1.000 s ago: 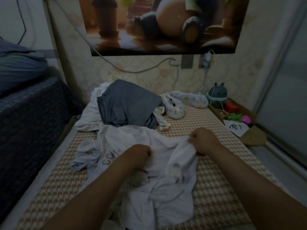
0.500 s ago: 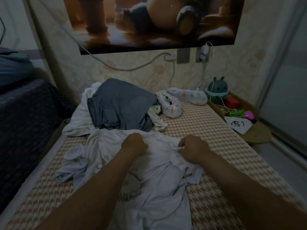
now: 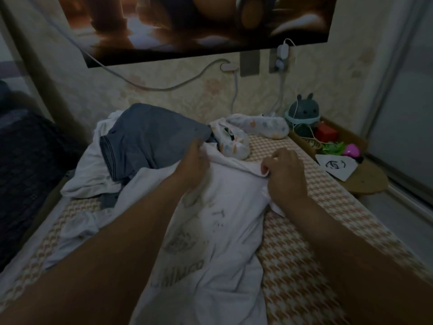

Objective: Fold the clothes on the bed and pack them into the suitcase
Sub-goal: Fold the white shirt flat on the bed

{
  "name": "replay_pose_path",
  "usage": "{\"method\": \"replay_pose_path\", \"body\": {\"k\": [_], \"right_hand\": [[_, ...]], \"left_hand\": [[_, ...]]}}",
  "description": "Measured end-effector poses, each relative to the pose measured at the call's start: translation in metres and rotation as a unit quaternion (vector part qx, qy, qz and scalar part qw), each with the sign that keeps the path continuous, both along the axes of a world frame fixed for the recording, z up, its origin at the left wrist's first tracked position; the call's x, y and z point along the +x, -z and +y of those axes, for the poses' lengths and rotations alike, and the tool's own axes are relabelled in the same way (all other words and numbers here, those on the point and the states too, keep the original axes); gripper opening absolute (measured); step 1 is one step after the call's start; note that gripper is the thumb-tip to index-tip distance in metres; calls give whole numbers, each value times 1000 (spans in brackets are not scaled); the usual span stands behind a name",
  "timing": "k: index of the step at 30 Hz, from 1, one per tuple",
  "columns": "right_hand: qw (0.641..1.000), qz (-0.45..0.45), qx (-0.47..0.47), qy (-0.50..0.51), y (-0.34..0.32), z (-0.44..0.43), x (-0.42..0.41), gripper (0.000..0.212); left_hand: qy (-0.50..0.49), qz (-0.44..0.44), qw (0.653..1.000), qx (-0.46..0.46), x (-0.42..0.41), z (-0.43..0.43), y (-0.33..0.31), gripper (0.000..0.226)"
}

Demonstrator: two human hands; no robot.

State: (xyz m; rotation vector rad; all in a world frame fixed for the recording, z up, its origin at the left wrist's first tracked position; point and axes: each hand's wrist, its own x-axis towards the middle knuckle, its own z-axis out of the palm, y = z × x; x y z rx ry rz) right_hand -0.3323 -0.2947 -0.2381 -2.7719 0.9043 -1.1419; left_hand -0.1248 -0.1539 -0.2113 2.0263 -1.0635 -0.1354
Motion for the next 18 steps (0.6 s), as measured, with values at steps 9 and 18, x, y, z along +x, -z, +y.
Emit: {"method": "replay_pose_path", "body": {"k": [9, 18], "right_hand": [[967, 204, 117, -103, -19, 36, -15, 39], [835, 369, 323, -250, -20, 118, -83, 36]], "left_hand": [[83, -160, 980, 81, -57, 54, 6, 40], [165, -17, 876, 452, -168, 168, -21, 87]]}}
